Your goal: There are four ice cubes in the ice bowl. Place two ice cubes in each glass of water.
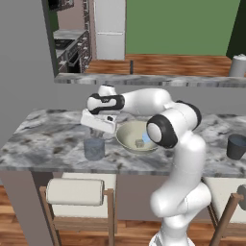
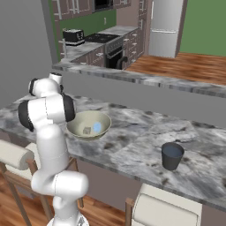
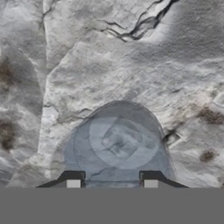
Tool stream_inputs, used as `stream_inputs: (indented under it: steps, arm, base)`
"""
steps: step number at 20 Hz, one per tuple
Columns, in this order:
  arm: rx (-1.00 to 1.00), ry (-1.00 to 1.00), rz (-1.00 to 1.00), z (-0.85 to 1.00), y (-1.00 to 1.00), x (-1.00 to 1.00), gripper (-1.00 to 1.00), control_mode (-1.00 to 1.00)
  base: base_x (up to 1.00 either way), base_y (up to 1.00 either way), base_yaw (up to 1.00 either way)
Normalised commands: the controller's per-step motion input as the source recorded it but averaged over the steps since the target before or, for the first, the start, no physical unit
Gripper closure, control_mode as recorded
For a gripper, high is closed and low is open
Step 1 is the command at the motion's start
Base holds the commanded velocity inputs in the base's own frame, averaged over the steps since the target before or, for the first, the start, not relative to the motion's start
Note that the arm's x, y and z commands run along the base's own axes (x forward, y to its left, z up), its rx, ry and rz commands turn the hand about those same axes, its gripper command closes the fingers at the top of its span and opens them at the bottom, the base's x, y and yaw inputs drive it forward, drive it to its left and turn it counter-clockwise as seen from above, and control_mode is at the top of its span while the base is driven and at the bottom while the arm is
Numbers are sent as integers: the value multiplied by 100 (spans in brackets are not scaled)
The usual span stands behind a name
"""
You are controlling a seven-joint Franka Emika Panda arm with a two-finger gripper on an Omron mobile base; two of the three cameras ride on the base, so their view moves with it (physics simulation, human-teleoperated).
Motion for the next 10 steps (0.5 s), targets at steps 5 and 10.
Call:
stream_inputs:
  steps: [5, 10]
  arm:
    - [-1, 4, 0, -13, 21, 2, 100, -100]
    - [-1, 3, 0, -14, 14, 5, 100, -100]
  base:
    - [0, 0, 0]
    - [0, 0, 0]
